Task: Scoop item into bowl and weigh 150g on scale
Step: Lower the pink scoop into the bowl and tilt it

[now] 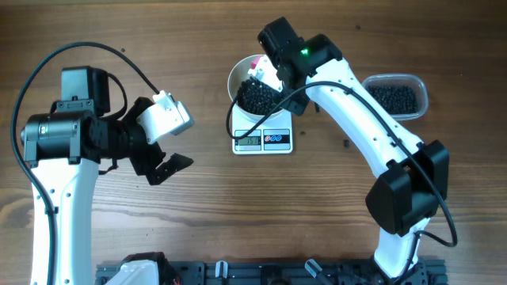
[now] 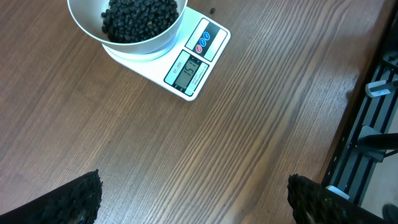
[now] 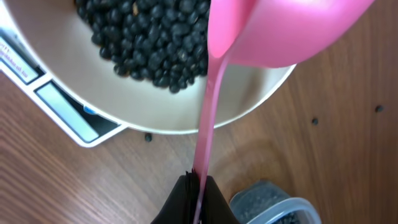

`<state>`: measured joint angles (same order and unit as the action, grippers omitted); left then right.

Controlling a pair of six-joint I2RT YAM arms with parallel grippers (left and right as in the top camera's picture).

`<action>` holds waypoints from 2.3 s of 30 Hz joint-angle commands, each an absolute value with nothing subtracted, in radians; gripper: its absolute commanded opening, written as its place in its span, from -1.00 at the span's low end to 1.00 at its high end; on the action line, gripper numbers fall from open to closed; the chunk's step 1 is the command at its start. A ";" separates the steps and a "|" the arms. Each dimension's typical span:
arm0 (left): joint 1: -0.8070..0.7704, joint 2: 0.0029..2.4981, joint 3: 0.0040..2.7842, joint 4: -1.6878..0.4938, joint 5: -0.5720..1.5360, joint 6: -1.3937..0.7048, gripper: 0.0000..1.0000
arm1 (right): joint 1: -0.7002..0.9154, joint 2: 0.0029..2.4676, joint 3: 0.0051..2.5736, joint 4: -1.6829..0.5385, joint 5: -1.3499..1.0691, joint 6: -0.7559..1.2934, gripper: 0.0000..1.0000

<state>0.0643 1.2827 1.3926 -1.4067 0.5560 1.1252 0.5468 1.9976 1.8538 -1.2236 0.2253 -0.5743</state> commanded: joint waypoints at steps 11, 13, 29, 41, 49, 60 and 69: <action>0.068 1.273 1.412 -1.407 0.578 1.145 1.00 | 0.560 2.022 1.781 -1.220 0.329 -0.607 -0.91; 0.068 1.273 1.412 -1.407 0.578 1.145 1.00 | 0.560 2.022 1.781 -1.214 0.330 -0.611 -0.91; 0.068 1.273 1.412 -1.407 0.578 1.145 1.00 | 0.570 2.039 1.779 -1.166 0.325 -0.628 -0.91; 0.068 1.273 1.412 -1.407 0.578 1.145 1.00 | 0.597 2.040 1.779 -1.200 0.327 -0.655 -0.92; 0.068 1.273 1.412 -1.407 0.578 1.145 1.00 | 0.596 2.040 1.779 -1.161 0.393 -0.657 -0.91; 0.068 1.273 1.412 -1.407 0.578 1.145 1.00 | 0.595 2.040 1.779 -1.169 0.343 -0.657 -0.91; 0.068 1.273 1.412 -1.407 0.578 1.145 1.00 | 0.595 2.044 1.778 -1.171 0.321 -0.655 -0.92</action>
<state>0.0643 1.2827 1.3926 -1.4067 0.5560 1.1248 0.5949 2.0254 1.7863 -1.1671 0.3405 -0.6529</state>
